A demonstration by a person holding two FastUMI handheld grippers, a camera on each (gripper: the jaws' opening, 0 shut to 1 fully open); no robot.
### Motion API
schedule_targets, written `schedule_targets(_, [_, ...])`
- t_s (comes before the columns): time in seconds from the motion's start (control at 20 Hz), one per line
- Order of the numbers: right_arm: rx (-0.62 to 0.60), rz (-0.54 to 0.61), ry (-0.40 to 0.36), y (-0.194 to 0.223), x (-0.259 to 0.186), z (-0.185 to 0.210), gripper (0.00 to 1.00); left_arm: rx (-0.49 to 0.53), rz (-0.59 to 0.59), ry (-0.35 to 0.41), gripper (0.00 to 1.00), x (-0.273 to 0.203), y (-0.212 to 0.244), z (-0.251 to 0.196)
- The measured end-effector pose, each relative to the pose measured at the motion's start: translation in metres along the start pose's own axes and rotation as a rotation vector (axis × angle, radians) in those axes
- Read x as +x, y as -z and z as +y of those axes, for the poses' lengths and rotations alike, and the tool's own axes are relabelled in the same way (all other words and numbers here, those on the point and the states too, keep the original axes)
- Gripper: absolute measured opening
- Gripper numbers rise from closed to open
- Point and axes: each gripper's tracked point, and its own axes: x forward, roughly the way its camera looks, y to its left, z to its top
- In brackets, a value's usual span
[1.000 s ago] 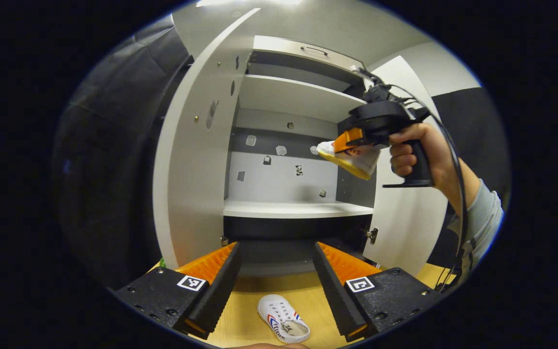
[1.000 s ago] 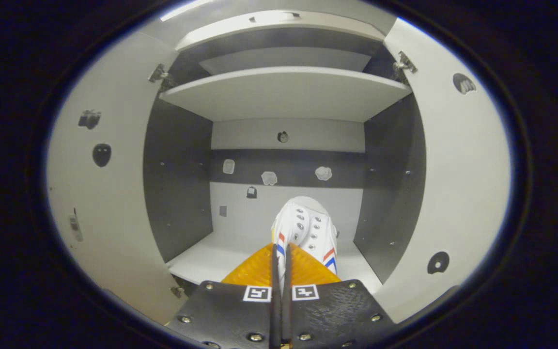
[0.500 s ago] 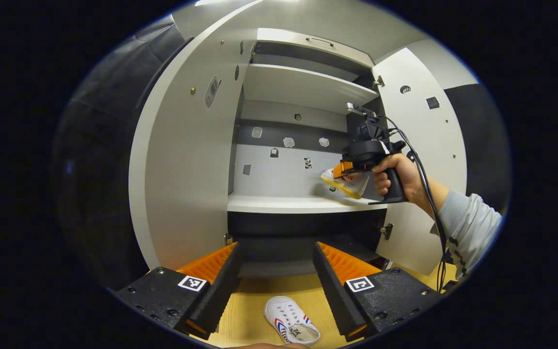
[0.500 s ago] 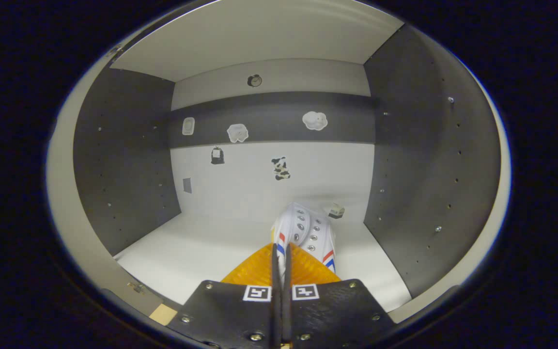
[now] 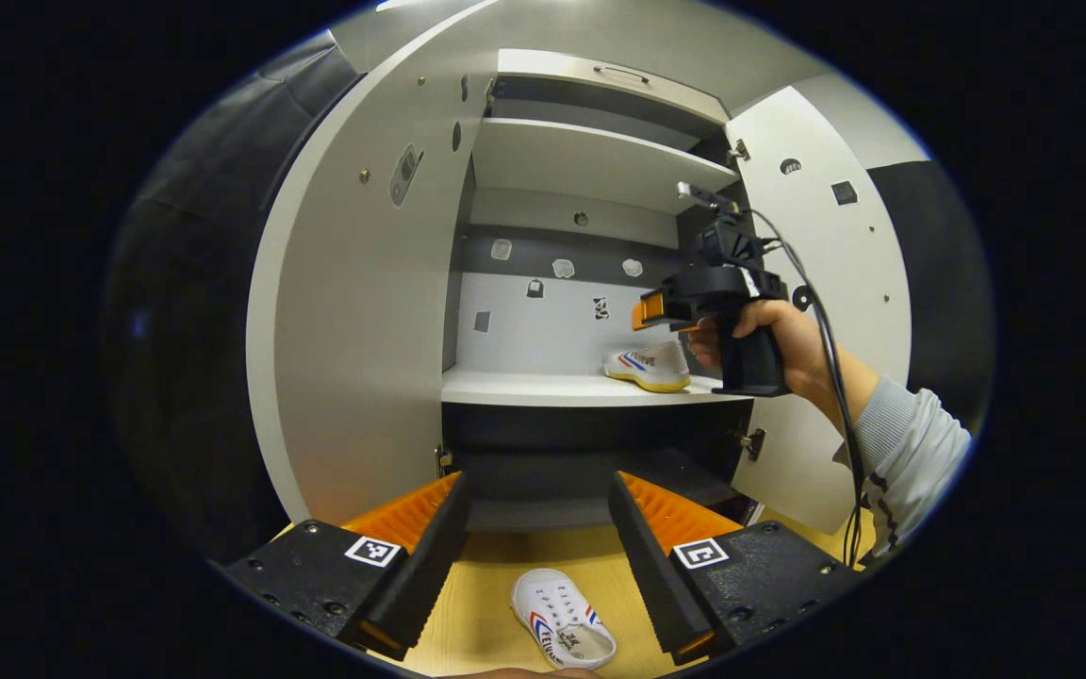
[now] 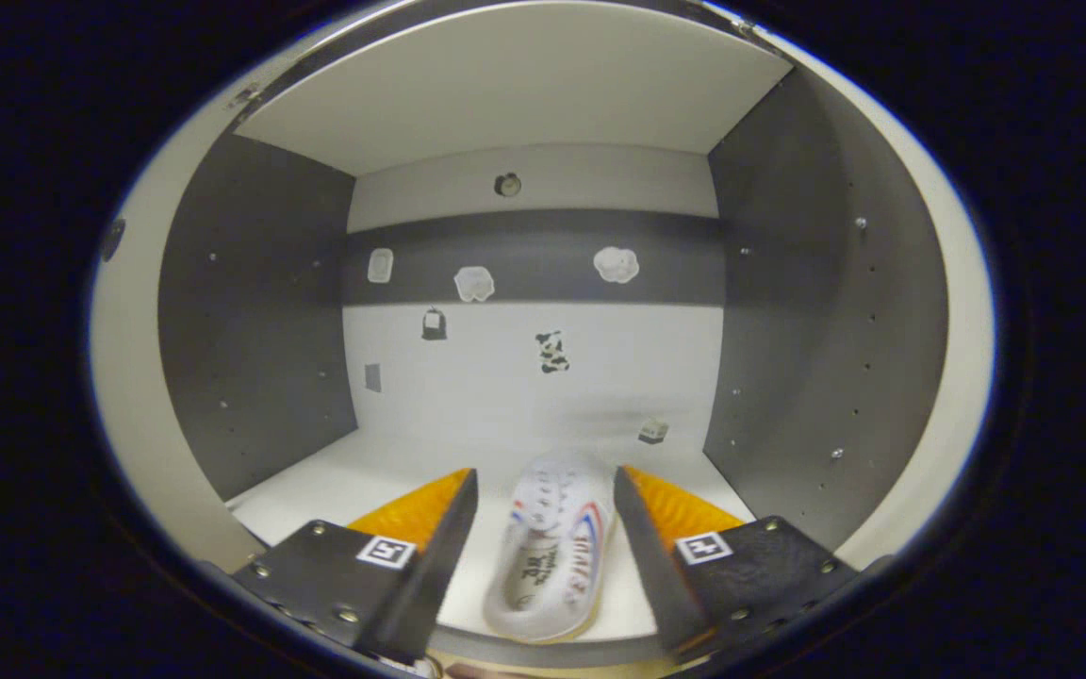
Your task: Grab one shoe with the right hand and put it into the shoe cabinet, grab the other shoe with the left hand and put it into the shoe cabinet; then close the right door with the right hand and the left door with the left hand.
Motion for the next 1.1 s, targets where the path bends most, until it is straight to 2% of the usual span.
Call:
schedule_targets(0.05, [-0.005,-0.017,-0.017,-0.006,-0.014,0.005,0.99,0.0,0.007,-0.002,0.9,-0.002,0.003,0.0])
schedule_targets(0.1, [-0.008,-0.038,-0.028,-0.009,-0.026,0.008,0.95,-0.002,0.013,0.0,0.9,-0.003,0.004,-0.002])
schedule_targets(0.2, [-0.016,-0.09,-0.037,-0.019,-0.06,0.014,0.99,-0.001,0.041,0.002,0.89,-0.003,0.014,-0.006])
schedule_targets(0.25, [-0.024,-0.115,-0.035,-0.024,-0.079,0.016,0.95,0.0,0.059,0.001,0.9,-0.003,0.021,-0.007])
schedule_targets(0.35, [-0.029,-0.175,-0.026,-0.026,-0.117,0.016,0.94,0.015,0.096,-0.007,0.9,-0.002,0.037,-0.009])
schedule_targets(0.4, [-0.035,-0.192,-0.017,-0.022,-0.137,0.015,0.98,0.021,0.107,-0.014,0.9,0.0,0.045,-0.008])
schedule_targets(0.5, [-0.041,-0.223,0.011,-0.012,-0.177,0.008,0.94,0.022,0.136,-0.018,0.9,0.004,0.062,-0.007])
schedule_targets(0.6, [-0.042,-0.222,0.049,0.007,-0.206,0.0,0.97,0.01,0.195,-0.009,0.9,0.007,0.09,-0.005])
schedule_targets(0.75, [-0.043,-0.251,0.062,0.024,-0.244,-0.005,0.95,0.012,0.297,-0.016,0.89,0.011,0.136,0.0])
schedule_targets(0.85, [-0.055,-0.269,0.091,0.035,-0.264,-0.014,0.97,0.008,0.37,-0.011,0.89,0.014,0.169,0.001])
schedule_targets(0.95, [-0.05,-0.273,0.122,0.052,-0.281,-0.021,0.97,0.006,0.453,-0.046,0.89,0.018,0.201,0.008])
schedule_targets(1.1, [0.018,-0.253,0.112,0.079,-0.296,-0.024,0.97,0.043,0.567,-0.075,0.9,0.024,0.251,0.015])
